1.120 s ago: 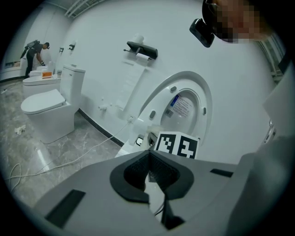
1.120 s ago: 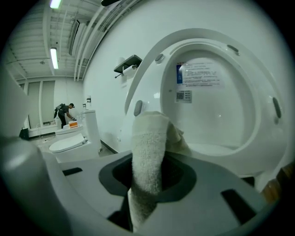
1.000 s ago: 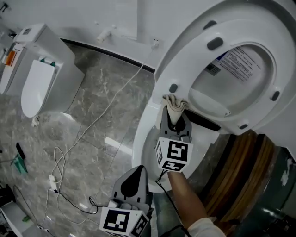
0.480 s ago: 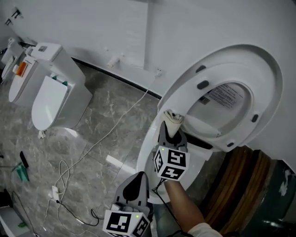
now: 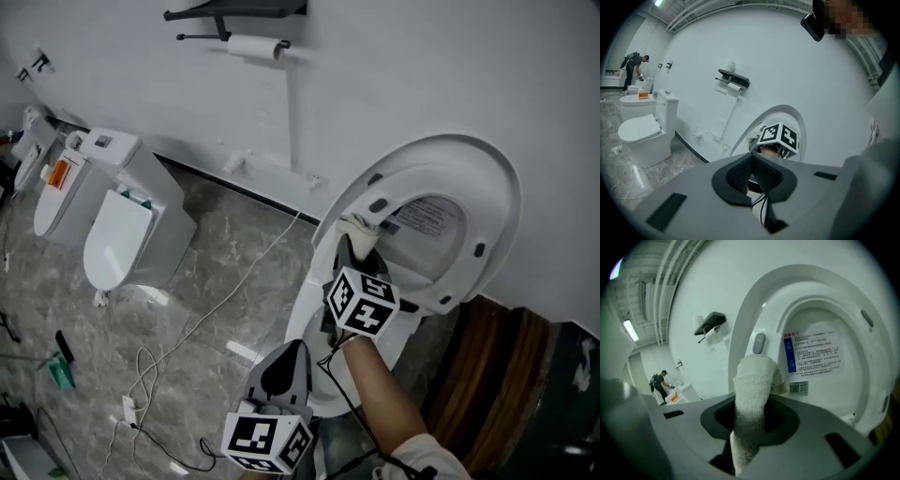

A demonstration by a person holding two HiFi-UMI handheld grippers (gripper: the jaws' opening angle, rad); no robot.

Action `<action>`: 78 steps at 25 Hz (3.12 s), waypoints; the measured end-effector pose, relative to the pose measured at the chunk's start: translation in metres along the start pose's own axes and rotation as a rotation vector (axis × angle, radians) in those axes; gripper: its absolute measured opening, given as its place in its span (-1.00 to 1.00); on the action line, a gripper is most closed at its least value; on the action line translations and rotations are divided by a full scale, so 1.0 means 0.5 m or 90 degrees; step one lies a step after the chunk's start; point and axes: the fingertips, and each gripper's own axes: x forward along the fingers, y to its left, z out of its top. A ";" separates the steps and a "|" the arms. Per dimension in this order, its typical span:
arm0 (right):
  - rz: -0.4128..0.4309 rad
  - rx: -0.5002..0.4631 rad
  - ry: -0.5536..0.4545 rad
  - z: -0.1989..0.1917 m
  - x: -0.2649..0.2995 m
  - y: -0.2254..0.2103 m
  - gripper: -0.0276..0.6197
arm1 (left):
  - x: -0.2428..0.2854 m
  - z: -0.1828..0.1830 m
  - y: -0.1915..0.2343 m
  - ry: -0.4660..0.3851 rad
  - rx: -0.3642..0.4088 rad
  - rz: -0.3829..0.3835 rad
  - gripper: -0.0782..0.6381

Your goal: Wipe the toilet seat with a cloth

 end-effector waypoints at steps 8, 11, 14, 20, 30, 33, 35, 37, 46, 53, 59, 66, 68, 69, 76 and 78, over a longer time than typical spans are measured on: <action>0.047 0.063 0.008 0.124 -0.034 0.022 -0.63 | 0.006 0.080 -0.063 -0.038 0.025 -0.025 -0.75; 0.056 0.067 -0.018 0.182 -0.052 0.020 -0.63 | 0.015 0.116 -0.077 -0.050 0.032 -0.023 -0.75; 0.063 0.113 -0.025 0.227 -0.055 -0.009 -0.63 | 0.022 0.146 -0.092 -0.058 0.049 -0.015 -0.75; 0.035 0.169 -0.076 0.342 -0.108 -0.097 -0.63 | 0.038 0.179 -0.145 -0.065 0.065 -0.025 -0.75; -0.022 0.289 -0.099 0.358 -0.213 -0.299 -0.63 | 0.104 0.176 -0.258 -0.047 0.079 -0.086 -0.75; -0.038 0.294 -0.092 0.338 -0.219 -0.335 -0.63 | 0.121 0.163 -0.284 -0.035 0.086 -0.098 -0.75; -0.040 0.285 -0.089 0.336 -0.218 -0.338 -0.63 | 0.129 0.156 -0.294 -0.027 0.091 -0.101 -0.75; -0.041 0.267 -0.086 0.337 -0.216 -0.336 -0.63 | 0.137 0.150 -0.297 -0.019 0.097 -0.099 -0.75; 0.109 0.119 -0.026 0.309 -0.342 -0.266 -0.63 | 0.277 0.180 -0.355 0.072 0.197 -0.266 -0.45; 0.154 0.209 0.014 0.231 -0.449 -0.262 -0.63 | 0.450 0.245 -0.384 0.066 0.388 -0.275 -0.08; 0.153 0.303 0.025 0.180 -0.510 -0.273 -0.63 | 0.524 0.212 -0.388 0.143 0.407 -0.256 -0.08; 0.129 0.332 -0.009 0.181 -0.542 -0.322 -0.63 | 0.448 0.213 -0.377 0.095 0.279 -0.239 -0.09; 0.138 0.335 -0.055 0.224 -0.568 -0.328 -0.63 | 0.389 0.202 -0.374 0.103 0.285 -0.244 -0.10; 0.146 0.322 -0.079 0.252 -0.582 -0.325 -0.63 | 0.359 0.195 -0.369 0.112 0.292 -0.246 -0.11; 0.129 0.296 -0.145 0.285 -0.675 -0.301 -0.63 | 0.158 0.113 -0.325 0.176 0.318 -0.284 -0.15; 0.132 0.306 -0.148 0.267 -0.700 -0.273 -0.63 | 0.104 0.083 -0.310 0.198 0.328 -0.296 -0.15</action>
